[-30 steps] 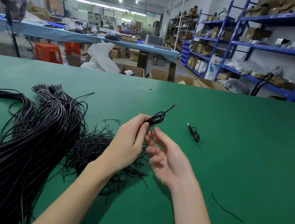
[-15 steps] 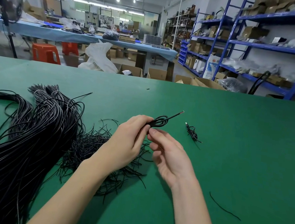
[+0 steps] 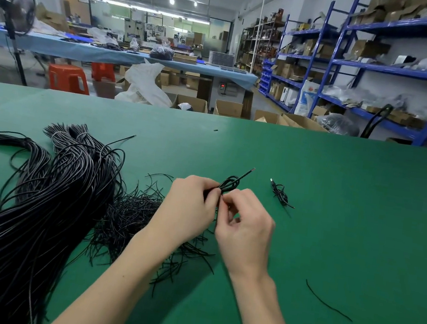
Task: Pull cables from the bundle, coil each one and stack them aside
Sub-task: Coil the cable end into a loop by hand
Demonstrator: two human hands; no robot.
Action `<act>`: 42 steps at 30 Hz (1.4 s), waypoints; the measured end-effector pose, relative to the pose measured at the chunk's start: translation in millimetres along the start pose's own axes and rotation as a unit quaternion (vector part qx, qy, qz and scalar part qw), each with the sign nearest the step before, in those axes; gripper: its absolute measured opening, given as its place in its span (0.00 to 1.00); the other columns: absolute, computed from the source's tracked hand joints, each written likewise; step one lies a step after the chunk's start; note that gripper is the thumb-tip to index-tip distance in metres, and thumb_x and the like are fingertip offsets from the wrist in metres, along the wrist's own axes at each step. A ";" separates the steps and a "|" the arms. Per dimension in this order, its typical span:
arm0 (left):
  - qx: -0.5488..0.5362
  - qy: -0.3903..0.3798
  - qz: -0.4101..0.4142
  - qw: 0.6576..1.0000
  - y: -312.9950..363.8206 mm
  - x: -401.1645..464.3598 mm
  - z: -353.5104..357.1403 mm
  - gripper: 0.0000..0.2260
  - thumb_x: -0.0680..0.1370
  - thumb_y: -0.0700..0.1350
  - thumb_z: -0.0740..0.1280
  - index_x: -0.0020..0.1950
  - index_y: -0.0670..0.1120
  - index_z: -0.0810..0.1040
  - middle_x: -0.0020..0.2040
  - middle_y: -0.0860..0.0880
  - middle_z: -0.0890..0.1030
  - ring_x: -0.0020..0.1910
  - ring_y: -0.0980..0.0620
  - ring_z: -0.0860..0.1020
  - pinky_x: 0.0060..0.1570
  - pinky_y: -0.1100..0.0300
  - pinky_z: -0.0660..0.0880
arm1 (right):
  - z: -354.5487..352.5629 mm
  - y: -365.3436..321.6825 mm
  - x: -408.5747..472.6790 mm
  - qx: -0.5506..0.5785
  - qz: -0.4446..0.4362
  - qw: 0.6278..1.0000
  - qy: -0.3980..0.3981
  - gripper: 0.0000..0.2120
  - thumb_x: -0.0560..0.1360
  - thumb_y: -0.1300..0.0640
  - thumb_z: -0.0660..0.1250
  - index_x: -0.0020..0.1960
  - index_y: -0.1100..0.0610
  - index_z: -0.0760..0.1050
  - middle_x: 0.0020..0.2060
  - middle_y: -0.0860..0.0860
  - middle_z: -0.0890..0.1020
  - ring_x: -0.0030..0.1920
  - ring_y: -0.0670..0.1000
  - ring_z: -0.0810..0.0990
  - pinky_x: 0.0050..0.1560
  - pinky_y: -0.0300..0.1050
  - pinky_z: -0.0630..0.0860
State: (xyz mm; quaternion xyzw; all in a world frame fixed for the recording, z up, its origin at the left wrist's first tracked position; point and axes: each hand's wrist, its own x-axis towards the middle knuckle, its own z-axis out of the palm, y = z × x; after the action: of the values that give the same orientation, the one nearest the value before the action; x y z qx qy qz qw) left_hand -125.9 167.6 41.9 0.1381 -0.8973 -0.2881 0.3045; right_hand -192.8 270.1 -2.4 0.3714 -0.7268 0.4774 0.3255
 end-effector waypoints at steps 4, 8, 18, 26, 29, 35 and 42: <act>-0.063 -0.009 -0.093 0.994 -7.7 -0.4 -0.1 0.09 0.82 0.45 0.64 0.49 0.50 0.85 0.42 0.54 0.86 0.43 0.57 0.81 0.43 0.72 0.72 | 4.5 -2.4 -2.5 0.058 0.120 0.989 -0.059 0.06 0.75 0.58 0.72 0.41 0.51 0.77 0.38 0.44 0.80 0.31 0.46 0.76 0.35 0.47 0.76; -0.247 -0.042 -0.131 0.959 -20.6 1.0 -7.9 0.08 0.83 0.44 0.64 0.51 0.50 0.83 0.47 0.57 0.87 0.53 0.57 0.82 0.60 0.60 0.75 | -4.5 -5.3 16.6 0.357 0.432 0.819 -0.122 0.05 0.79 0.52 0.70 0.48 0.53 0.81 0.40 0.46 0.86 0.28 0.45 0.77 0.26 0.38 0.72; -0.241 -0.085 -0.052 0.965 -29.6 -2.1 -9.2 0.07 0.81 0.46 0.69 0.55 0.56 0.83 0.50 0.59 0.86 0.50 0.60 0.81 0.52 0.67 0.76 | -16.6 -6.5 22.8 0.508 0.593 0.588 -0.210 0.08 0.76 0.52 0.72 0.46 0.57 0.79 0.33 0.49 0.81 0.25 0.42 0.71 0.17 0.30 0.60; -0.129 -0.075 0.033 0.988 -32.9 -0.6 -20.0 0.09 0.79 0.46 0.71 0.58 0.52 0.86 0.52 0.58 0.84 0.46 0.49 0.80 0.43 0.53 0.74 | -20.1 1.0 21.3 0.504 0.561 0.608 -0.246 0.11 0.65 0.57 0.77 0.45 0.59 0.81 0.35 0.48 0.83 0.27 0.41 0.75 0.20 0.28 0.66; -0.114 -0.075 0.054 0.989 -34.6 -0.4 -20.6 0.10 0.79 0.46 0.72 0.59 0.50 0.86 0.54 0.59 0.84 0.53 0.62 0.79 0.48 0.70 0.68 | -21.9 5.4 20.5 0.533 0.565 0.578 -0.250 0.06 0.65 0.59 0.77 0.40 0.60 0.85 0.34 0.49 0.82 0.26 0.41 0.76 0.21 0.28 0.69; -0.100 -0.089 0.029 0.991 -31.0 0.7 -25.5 0.09 0.78 0.47 0.72 0.57 0.49 0.86 0.46 0.61 0.86 0.33 0.66 0.75 0.37 0.75 0.67 | -19.4 0.0 22.1 0.513 0.520 0.651 -0.207 0.05 0.69 0.67 0.75 0.43 0.63 0.80 0.33 0.53 0.83 0.26 0.42 0.76 0.26 0.30 0.73; -0.216 -0.159 -0.184 0.946 -40.8 8.8 -39.4 0.03 0.75 0.47 0.75 0.47 0.51 0.88 0.39 0.52 0.84 0.41 0.54 0.79 0.47 0.61 0.71 | -14.4 -13.7 21.3 0.381 0.405 0.803 -0.215 0.07 0.72 0.68 0.76 0.39 0.61 0.80 0.27 0.49 0.81 0.25 0.44 0.75 0.29 0.34 0.74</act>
State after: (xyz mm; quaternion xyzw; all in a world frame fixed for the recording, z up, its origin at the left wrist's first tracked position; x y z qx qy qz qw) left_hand -105.1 114.3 47.0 0.1841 -0.8096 -0.5437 0.1226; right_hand -190.3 274.9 26.3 0.2308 -0.6223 0.7120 -0.2291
